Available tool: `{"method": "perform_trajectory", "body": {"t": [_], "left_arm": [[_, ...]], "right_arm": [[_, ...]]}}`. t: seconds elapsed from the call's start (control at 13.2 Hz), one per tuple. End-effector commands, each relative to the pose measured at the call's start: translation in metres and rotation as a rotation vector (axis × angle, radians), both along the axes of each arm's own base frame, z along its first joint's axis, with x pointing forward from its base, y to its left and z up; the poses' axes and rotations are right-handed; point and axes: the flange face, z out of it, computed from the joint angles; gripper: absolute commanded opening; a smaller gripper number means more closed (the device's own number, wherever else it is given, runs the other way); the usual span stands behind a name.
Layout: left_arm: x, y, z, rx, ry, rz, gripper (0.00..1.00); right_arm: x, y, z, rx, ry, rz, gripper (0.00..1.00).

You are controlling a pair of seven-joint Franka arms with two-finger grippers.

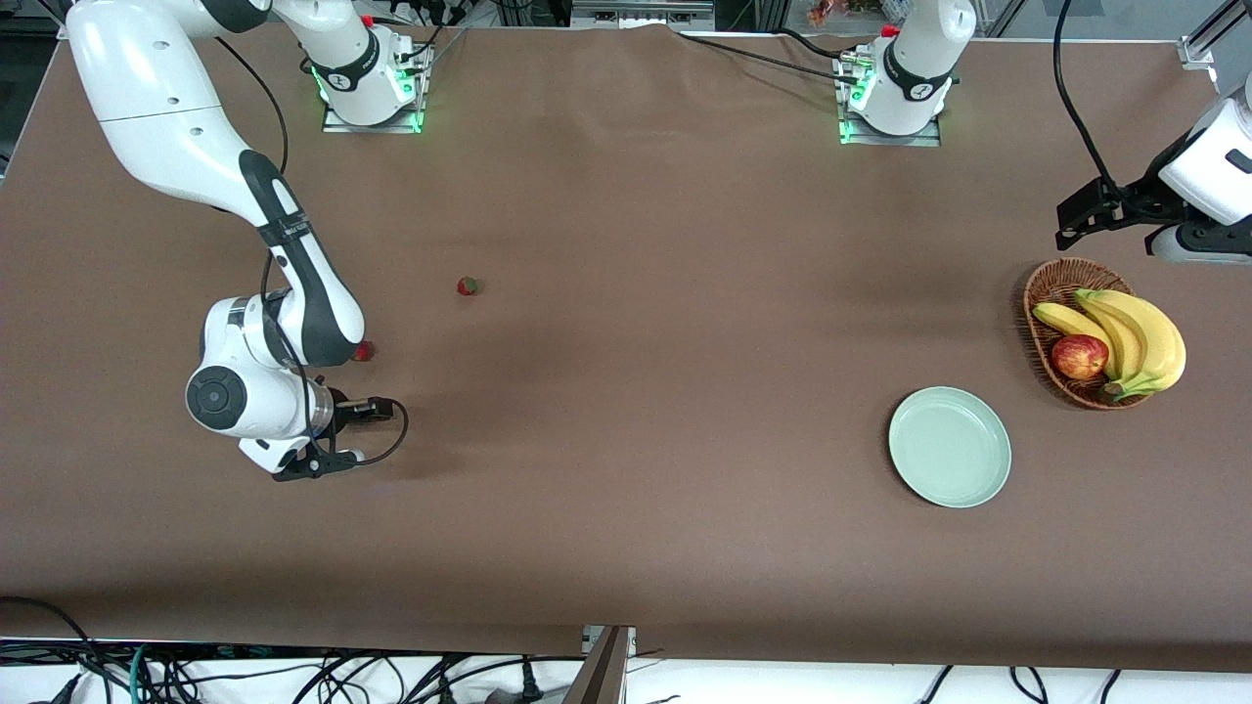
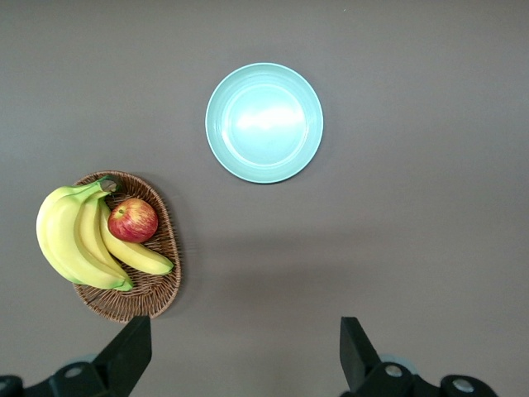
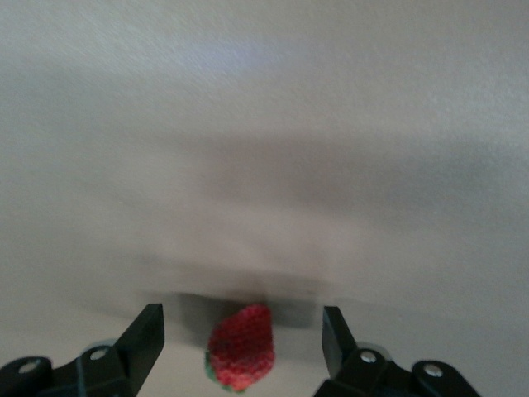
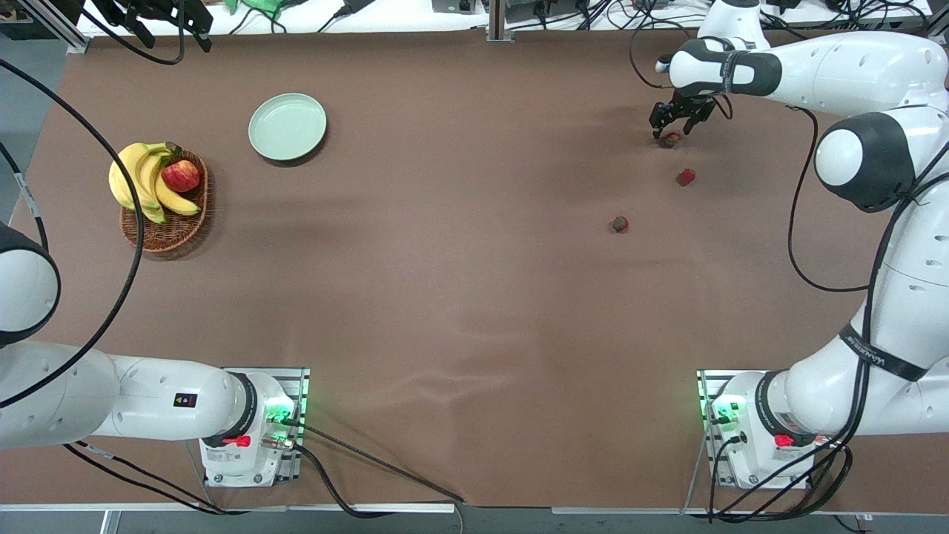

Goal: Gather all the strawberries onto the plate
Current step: 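Carry the strawberry toward the table middle and release it with the right gripper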

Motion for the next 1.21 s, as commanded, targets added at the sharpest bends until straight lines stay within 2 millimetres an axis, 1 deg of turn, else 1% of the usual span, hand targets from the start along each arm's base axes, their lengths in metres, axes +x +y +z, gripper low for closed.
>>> {"method": "perform_trajectory", "body": {"t": [0.0,0.08,0.15,0.23,0.3,0.38,0.45,0.53,0.61,0.68,0.83,0.91,0.98,1.06,1.14], "left_arm": [[0.002,0.000,0.006,0.006,0.005,-0.014,1.00],[0.002,0.000,0.006,0.006,0.005,-0.014,1.00],[0.002,0.000,0.006,0.004,0.005,-0.014,1.00],[0.002,0.000,0.006,0.006,0.005,-0.014,1.00],[0.002,0.000,0.006,0.004,0.005,-0.014,1.00],[0.002,0.000,0.006,0.006,0.005,-0.014,1.00],[0.002,0.000,0.006,0.006,0.005,-0.014,1.00],[0.002,0.000,0.006,0.004,0.005,-0.014,1.00],[0.002,0.000,0.006,0.004,0.005,-0.014,1.00],[0.002,0.000,0.006,0.006,0.005,-0.014,1.00],[0.002,0.000,0.006,0.006,0.005,-0.014,1.00],[0.002,0.000,0.006,0.004,0.005,-0.016,1.00],[0.002,0.000,0.006,0.006,0.005,-0.014,1.00],[0.002,0.000,0.006,0.006,0.005,-0.014,1.00],[0.002,0.000,0.006,0.006,0.005,-0.014,1.00]], "right_arm": [[-0.003,-0.008,0.000,0.016,0.012,0.023,0.36],[-0.002,-0.008,0.000,0.016,0.010,0.027,0.17],[-0.002,-0.010,0.001,0.016,0.010,0.024,0.02],[-0.002,-0.005,0.003,0.018,0.007,0.029,0.00],[-0.001,0.006,0.007,0.022,0.000,0.036,0.00],[-0.003,0.038,0.015,0.038,-0.011,0.074,0.00],[-0.001,0.069,0.029,0.056,-0.033,0.097,0.00],[-0.005,0.107,0.037,0.071,-0.043,0.075,0.00],[-0.011,0.146,0.047,0.079,-0.052,0.013,0.00],[-0.020,0.190,0.054,0.090,-0.060,-0.063,0.00],[-0.048,0.286,0.066,0.103,-0.088,-0.208,0.00],[-0.062,0.323,0.069,0.120,-0.102,-0.296,0.00],[-0.081,0.361,0.071,0.147,-0.118,-0.367,0.00],[-0.102,0.399,0.068,0.189,-0.136,-0.427,0.00],[-0.122,0.433,0.063,0.240,-0.150,-0.487,0.00]]}}
